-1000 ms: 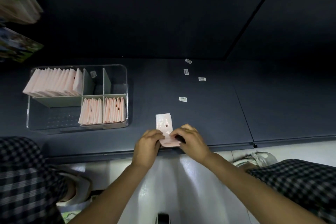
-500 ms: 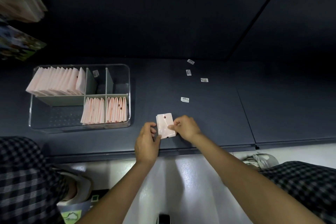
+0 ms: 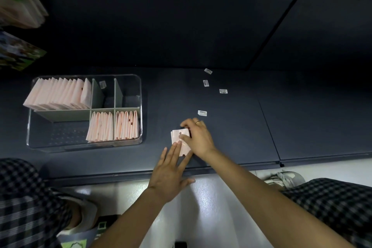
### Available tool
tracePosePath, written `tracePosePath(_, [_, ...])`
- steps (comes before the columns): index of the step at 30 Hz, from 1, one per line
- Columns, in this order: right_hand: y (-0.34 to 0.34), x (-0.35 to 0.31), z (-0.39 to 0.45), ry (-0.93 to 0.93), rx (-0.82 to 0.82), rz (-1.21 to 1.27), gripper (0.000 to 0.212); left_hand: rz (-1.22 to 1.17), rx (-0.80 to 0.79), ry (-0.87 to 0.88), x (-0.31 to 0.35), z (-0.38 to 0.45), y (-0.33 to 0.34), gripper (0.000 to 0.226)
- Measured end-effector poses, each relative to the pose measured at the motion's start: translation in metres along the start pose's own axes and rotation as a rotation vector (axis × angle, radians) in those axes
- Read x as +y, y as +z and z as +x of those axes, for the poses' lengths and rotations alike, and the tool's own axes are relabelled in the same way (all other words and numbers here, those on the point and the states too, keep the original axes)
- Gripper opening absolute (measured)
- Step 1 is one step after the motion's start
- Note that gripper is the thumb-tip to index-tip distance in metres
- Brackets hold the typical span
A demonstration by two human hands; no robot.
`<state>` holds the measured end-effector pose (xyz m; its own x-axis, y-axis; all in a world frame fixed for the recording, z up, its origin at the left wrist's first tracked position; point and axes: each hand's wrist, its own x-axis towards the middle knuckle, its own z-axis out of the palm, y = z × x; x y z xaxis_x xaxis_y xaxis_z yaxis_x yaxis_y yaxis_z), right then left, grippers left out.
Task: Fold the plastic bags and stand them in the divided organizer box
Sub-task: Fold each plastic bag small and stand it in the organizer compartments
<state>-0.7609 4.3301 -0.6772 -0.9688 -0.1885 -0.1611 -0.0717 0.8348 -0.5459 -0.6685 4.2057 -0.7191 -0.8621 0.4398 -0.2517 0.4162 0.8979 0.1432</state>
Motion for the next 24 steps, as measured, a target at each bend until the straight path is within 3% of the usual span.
tracePosePath(3, [0.006,-0.003,0.005,-0.086,-0.162,-0.149,0.042,0.009,-0.011,0.006,0.000,0.000,0.000,0.076])
tracePosePath(12, [0.005,0.002,0.013,0.113,-0.189,-0.065,0.022,-0.094,0.029,0.018,-0.012,-0.010,0.004,0.077])
tracePosePath(16, [0.007,0.001,0.010,0.201,-0.150,-0.016,0.023,-0.394,0.203,-0.088,-0.008,-0.015,-0.002,0.052])
tracePosePath(19, [0.008,0.003,0.001,0.257,-0.116,0.068,0.021,-0.688,0.326,-0.268,0.000,-0.012,-0.009,0.037])
tracePosePath(24, [0.008,0.005,-0.024,0.392,-0.013,0.512,0.006,-1.213,0.377,-0.598,0.000,0.000,-0.029,0.061])
